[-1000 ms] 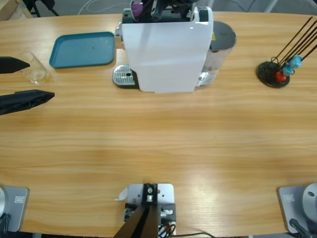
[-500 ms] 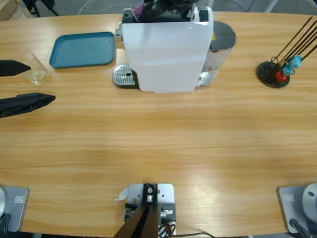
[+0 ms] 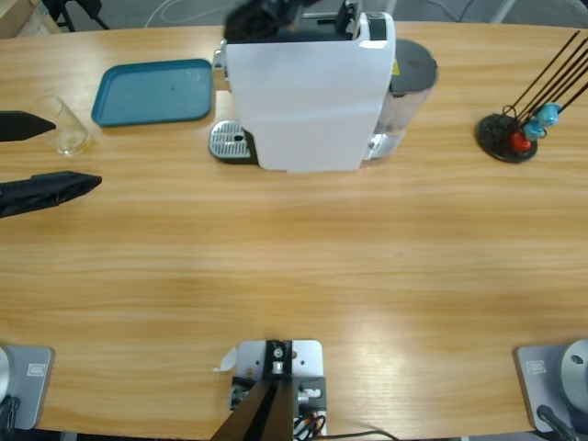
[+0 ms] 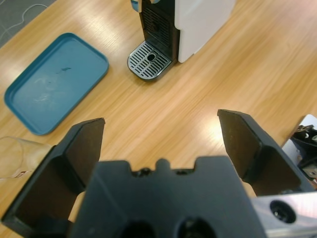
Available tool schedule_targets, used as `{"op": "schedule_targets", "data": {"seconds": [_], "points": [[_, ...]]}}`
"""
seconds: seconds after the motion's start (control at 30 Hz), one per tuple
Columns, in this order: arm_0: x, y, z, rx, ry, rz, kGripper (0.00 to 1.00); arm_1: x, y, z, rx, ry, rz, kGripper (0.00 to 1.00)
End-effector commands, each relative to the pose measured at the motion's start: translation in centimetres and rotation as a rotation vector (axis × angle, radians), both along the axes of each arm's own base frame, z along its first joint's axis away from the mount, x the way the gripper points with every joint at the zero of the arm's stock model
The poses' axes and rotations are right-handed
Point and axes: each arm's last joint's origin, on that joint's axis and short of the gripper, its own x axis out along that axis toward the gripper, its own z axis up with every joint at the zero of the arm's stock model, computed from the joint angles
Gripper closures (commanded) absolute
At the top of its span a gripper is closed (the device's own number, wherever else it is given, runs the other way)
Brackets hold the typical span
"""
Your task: Pour coffee
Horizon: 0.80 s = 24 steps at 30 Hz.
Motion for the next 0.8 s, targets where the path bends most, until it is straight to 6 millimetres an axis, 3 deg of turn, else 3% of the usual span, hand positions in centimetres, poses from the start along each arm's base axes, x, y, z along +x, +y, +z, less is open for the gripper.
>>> {"op": "schedule_targets", "data": {"seconds": [0.03,0.13,0.27,0.33,0.43,0.57,0.7,0.8], "points": [[-0.1,0.6,0.3,-0.02,-0.024,0.045,0.0,-4.0,-2.7,3.1,0.136,0.173,-0.081,1.0],[-0.3,0.8,0.5,-0.029,-0.031,0.044,0.0,-7.4,-5.9,2.5,0.21,0.323,-0.184,1.0],[-0.6,1.1,1.2,-0.056,-0.056,0.046,0.0,-10.9,-9.1,-0.2,0.214,0.396,-0.302,1.0],[-0.5,1.0,1.2,-0.052,-0.052,0.045,0.0,-11.9,-10.7,-1.3,0.201,0.39,-0.379,1.0],[-0.5,0.9,0.9,-0.044,-0.044,0.044,0.0,-12.8,-12.7,-1.5,0.277,0.329,-0.516,1.0],[-0.4,0.8,0.7,-0.037,-0.036,0.043,0.0,-10.4,-12.8,-1.3,0.477,0.242,-0.807,1.0],[0.0,0.4,1.1,-0.038,-0.037,0.043,0.0,-6.0,-10.2,-1.4,0.561,0.261,-0.904,1.0],[0.3,0.1,1.2,-0.035,-0.034,0.042,0.0,-3.9,-8.6,-1.3,0.589,0.25,-0.923,1.0]]}}
